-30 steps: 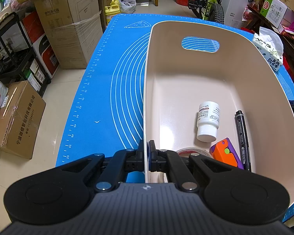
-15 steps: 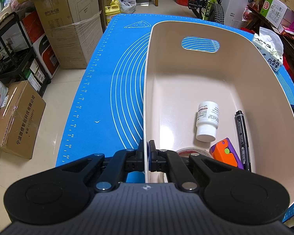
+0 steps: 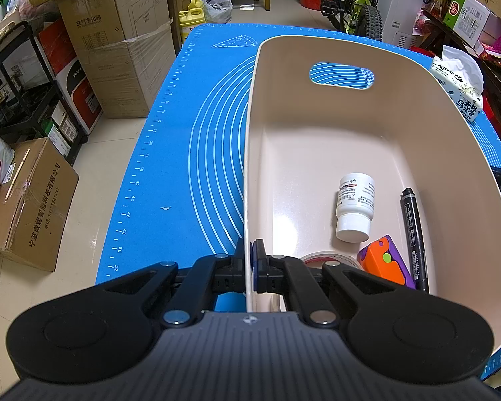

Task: Organize rigid objects
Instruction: 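Carry the white charger into the bin beside the marker and release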

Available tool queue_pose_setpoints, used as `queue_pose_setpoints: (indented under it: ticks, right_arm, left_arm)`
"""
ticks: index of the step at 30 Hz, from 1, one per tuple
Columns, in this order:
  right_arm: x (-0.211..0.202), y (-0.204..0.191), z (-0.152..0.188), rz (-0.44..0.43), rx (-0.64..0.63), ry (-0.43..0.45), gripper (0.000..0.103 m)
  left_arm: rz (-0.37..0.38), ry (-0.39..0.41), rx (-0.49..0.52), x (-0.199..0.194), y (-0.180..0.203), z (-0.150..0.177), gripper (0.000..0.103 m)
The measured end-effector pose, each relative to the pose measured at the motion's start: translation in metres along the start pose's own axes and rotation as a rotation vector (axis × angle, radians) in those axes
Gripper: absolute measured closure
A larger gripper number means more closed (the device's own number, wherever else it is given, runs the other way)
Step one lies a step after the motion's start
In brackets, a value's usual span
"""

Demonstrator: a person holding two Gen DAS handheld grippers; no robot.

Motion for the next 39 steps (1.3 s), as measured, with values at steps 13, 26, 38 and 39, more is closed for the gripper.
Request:
queue_pose_setpoints:
  ticks: [13, 26, 38, 39]
  right_arm:
    - [-0.030, -0.001, -0.020, -0.023, -0.020, 0.034, 0.071]
    - [-0.115, -0.048, -0.070, -0.132, -0.106, 0.237, 0.071]
    - [-0.129, -0.135, -0.056, -0.312, -0.215, 0.193, 0.071]
    - [-0.126, -0.140, -0.052, -0.318, -0.224, 0.176, 0.071]
  left_arm:
    - [0.000, 0.000, 0.000, 0.000, 0.000, 0.000, 0.099]
    - [-0.001, 0.000, 0.000, 0.000, -0.001, 0.000, 0.099]
    - [0.001, 0.000, 0.000, 0.000, 0.000, 0.001, 0.099]
    - [0.000, 0.000, 0.000, 0.000, 0.000, 0.001, 0.099]
Point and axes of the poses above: each gripper's, at about its wrist camera, not at the fingertips, and x roughly the way its jaws point, y to its right, z to its underside, the point moved 8 cm from there along x, roughly the way its jaws point, and after that the axes turned 1 degree about -z, right-handed, at the moved point
